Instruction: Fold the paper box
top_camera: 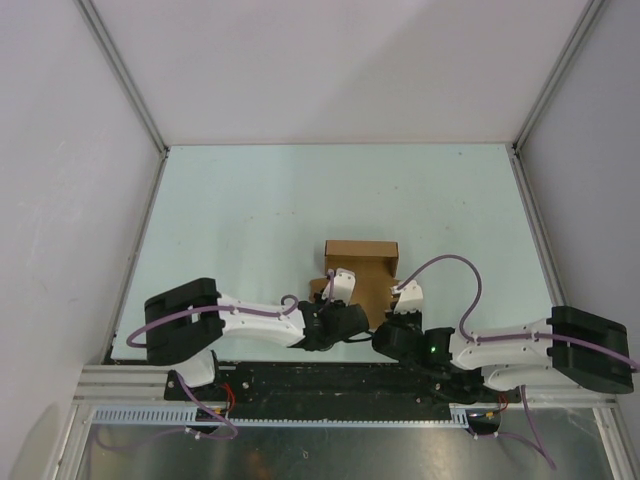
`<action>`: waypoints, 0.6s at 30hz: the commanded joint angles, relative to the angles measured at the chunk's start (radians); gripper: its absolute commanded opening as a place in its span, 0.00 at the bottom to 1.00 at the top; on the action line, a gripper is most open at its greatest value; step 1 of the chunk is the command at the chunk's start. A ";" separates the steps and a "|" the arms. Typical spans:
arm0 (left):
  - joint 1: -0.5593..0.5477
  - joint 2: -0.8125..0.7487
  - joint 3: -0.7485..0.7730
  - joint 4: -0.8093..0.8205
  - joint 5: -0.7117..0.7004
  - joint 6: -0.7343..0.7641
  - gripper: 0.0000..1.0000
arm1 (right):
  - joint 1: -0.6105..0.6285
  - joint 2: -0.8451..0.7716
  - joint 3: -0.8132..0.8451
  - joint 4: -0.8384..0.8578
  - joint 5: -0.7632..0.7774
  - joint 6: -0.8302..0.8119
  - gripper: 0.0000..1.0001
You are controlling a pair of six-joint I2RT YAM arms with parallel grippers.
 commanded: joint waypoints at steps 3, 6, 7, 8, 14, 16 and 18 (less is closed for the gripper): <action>-0.021 0.031 0.035 -0.028 -0.018 -0.008 0.40 | 0.024 0.017 0.035 0.039 0.055 0.071 0.02; -0.036 0.042 0.056 -0.031 -0.022 0.000 0.47 | 0.028 0.005 0.032 0.031 0.060 0.077 0.02; -0.042 0.048 0.062 -0.031 -0.024 0.001 0.48 | 0.028 0.000 0.030 0.039 0.057 0.071 0.02; -0.045 0.053 0.069 -0.033 -0.024 0.003 0.48 | 0.028 -0.004 0.029 0.039 0.058 0.071 0.02; -0.062 0.053 0.095 -0.039 -0.022 0.004 0.48 | 0.031 -0.018 0.024 0.033 0.057 0.083 0.02; -0.065 0.050 0.092 -0.039 -0.019 -0.005 0.48 | 0.034 -0.017 0.021 0.030 0.057 0.092 0.02; -0.065 0.048 0.092 -0.040 -0.016 -0.011 0.48 | 0.033 -0.021 0.015 0.030 0.055 0.102 0.02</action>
